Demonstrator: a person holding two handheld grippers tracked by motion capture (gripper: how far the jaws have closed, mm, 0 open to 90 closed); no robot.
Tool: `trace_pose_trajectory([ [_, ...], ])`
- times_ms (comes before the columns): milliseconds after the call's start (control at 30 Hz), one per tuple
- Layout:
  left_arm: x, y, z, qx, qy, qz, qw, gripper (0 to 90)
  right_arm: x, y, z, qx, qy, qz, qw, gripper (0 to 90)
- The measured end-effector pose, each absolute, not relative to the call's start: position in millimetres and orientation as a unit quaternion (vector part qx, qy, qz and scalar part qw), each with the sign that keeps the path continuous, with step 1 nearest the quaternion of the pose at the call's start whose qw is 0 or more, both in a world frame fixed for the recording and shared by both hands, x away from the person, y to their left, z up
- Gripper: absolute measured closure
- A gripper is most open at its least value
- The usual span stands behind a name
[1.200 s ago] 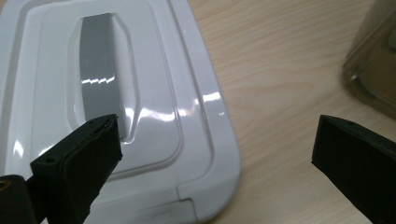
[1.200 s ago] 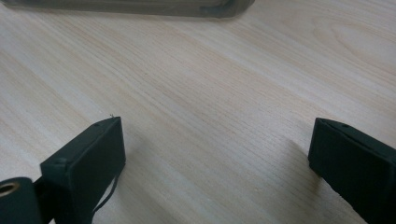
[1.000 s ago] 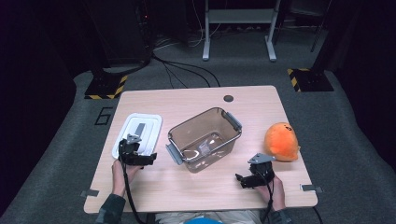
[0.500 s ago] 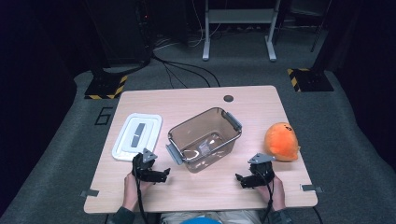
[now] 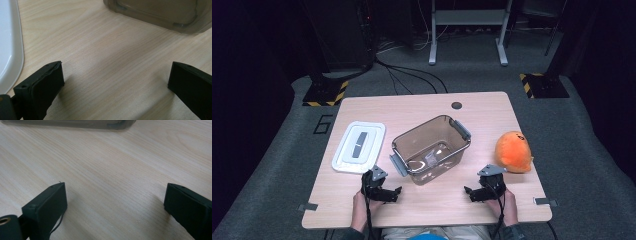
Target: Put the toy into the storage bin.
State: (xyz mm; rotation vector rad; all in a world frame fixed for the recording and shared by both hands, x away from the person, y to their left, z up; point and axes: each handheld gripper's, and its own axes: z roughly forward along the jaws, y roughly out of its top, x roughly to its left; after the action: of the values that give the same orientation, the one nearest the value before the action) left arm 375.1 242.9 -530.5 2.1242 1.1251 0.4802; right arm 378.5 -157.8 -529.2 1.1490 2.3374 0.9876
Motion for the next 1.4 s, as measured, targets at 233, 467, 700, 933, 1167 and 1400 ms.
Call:
trace_pose_trajectory([
  [233,375,243,-531,0.815,0.432,0.184,0.34,0.0,378,-157,-529,0.408,0.825,0.347,0.177,4.1],
  [467,375,242,-531,0.815,0.432,0.186,0.339,0.0,374,-157,-526,0.413,0.824,0.339,0.189,6.5],
  [700,375,242,-531,0.815,0.432,0.186,0.339,0.1,376,-156,-516,0.421,0.82,0.347,0.174,6.8],
  [933,375,242,-531,0.814,0.433,0.186,0.339,0.1,375,-155,-493,0.416,0.813,0.366,0.179,7.2],
  [1167,375,242,-530,0.814,0.434,0.185,0.338,0.2,380,-157,-470,0.412,0.813,0.37,0.179,7.4],
  [1400,377,242,-530,0.813,0.435,0.187,0.338,0.2,385,-161,-452,0.41,0.812,0.373,0.185,7.7],
])
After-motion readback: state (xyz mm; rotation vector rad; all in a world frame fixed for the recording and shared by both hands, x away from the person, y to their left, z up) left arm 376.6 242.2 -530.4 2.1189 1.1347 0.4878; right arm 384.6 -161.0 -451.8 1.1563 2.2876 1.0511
